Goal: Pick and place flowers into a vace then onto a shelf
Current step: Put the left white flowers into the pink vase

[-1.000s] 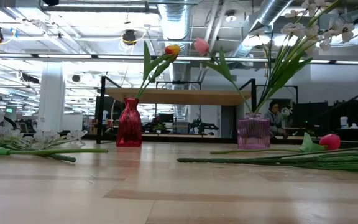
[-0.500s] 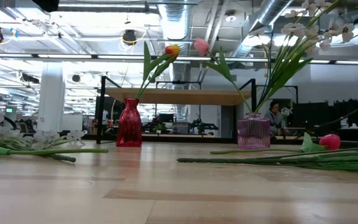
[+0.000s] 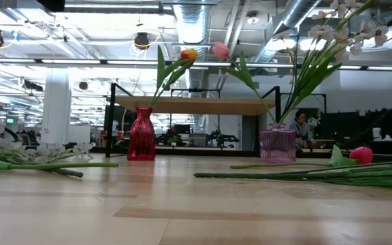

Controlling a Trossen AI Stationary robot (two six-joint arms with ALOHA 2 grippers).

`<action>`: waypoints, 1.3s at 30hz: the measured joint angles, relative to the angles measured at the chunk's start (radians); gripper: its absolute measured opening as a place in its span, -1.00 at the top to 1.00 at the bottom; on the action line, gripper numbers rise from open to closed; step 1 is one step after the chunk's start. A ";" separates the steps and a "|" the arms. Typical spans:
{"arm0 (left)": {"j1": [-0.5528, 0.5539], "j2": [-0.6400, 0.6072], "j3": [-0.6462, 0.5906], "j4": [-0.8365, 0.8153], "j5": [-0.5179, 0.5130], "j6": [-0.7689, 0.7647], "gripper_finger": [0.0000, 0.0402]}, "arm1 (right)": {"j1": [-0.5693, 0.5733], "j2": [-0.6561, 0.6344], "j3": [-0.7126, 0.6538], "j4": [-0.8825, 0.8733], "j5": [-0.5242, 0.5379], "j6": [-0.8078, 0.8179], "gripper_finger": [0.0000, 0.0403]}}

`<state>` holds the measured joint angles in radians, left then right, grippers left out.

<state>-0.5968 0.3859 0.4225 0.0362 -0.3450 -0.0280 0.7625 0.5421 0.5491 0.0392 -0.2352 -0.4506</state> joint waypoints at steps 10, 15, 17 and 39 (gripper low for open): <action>0.000 0.000 0.000 -0.001 0.000 0.028 -0.08 | 0.011 0.267 -0.154 0.386 -0.003 -0.066 0.11; 0.000 0.000 0.000 -0.002 0.000 0.044 -0.08 | 0.024 0.438 -0.154 0.563 -0.003 -0.120 0.10; 0.000 0.000 0.000 -0.002 0.000 0.044 -0.08 | 0.034 0.502 -0.154 0.645 0.001 -0.126 0.11; 0.000 0.000 0.000 -0.033 -0.001 0.026 -0.08 | 0.053 0.788 -0.153 1.069 0.290 -0.126 0.15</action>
<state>-0.5968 0.3862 0.4225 0.0032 -0.3458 -0.0021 0.8157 1.3304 0.3965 1.1081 0.0547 -0.5766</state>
